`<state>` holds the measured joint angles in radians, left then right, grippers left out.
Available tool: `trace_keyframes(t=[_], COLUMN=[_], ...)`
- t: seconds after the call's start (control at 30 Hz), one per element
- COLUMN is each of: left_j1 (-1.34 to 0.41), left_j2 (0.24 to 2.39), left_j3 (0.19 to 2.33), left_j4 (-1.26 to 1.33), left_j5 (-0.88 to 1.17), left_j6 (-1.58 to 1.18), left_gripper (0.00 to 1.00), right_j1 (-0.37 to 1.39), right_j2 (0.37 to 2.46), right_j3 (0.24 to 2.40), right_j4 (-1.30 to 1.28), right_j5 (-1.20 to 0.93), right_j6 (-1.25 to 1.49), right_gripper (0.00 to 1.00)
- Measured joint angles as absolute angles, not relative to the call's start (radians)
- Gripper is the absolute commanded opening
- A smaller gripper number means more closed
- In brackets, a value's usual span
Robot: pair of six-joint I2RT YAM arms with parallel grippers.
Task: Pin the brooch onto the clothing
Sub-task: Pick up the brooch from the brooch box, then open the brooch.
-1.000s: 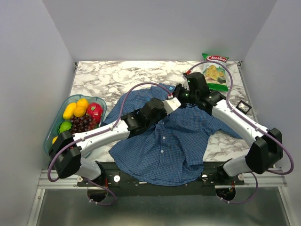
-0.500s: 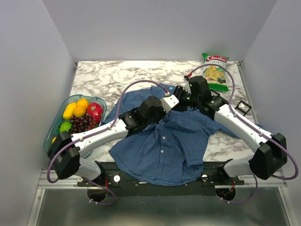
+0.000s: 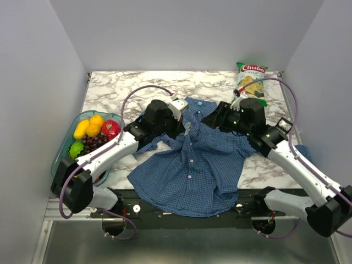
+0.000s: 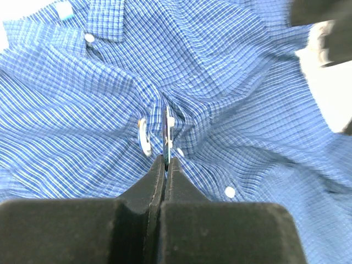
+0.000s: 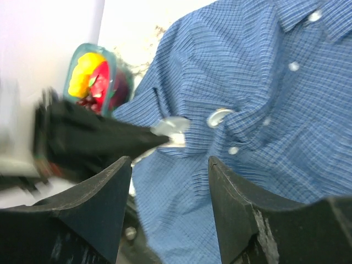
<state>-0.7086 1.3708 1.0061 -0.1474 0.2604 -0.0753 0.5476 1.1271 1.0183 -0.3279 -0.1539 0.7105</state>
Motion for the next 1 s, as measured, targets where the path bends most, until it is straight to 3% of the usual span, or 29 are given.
trace_keyframes(t=[0.2, 0.43, 1.0], left_j1=[-0.645, -0.642, -0.635], left_j2=[1.346, 1.346, 1.369], left_j3=[0.976, 0.976, 0.940], left_j4=[-0.109, -0.012, 0.155], left_j5=[0.532, 0.785, 0.991], left_j6=[-0.183, -0.295, -0.443], left_gripper=[0.00, 0.00, 0.00], right_j1=[0.548, 0.548, 0.546], right_j2=[1.005, 1.013, 0.929], right_j3=[0.881, 0.876, 0.728], right_j4=[-0.234, -0.157, 0.030], right_j5=[-0.131, -0.271, -0.478], right_j6=[0.598, 0.485, 0.429], right_gripper=[0.65, 0.63, 0.61])
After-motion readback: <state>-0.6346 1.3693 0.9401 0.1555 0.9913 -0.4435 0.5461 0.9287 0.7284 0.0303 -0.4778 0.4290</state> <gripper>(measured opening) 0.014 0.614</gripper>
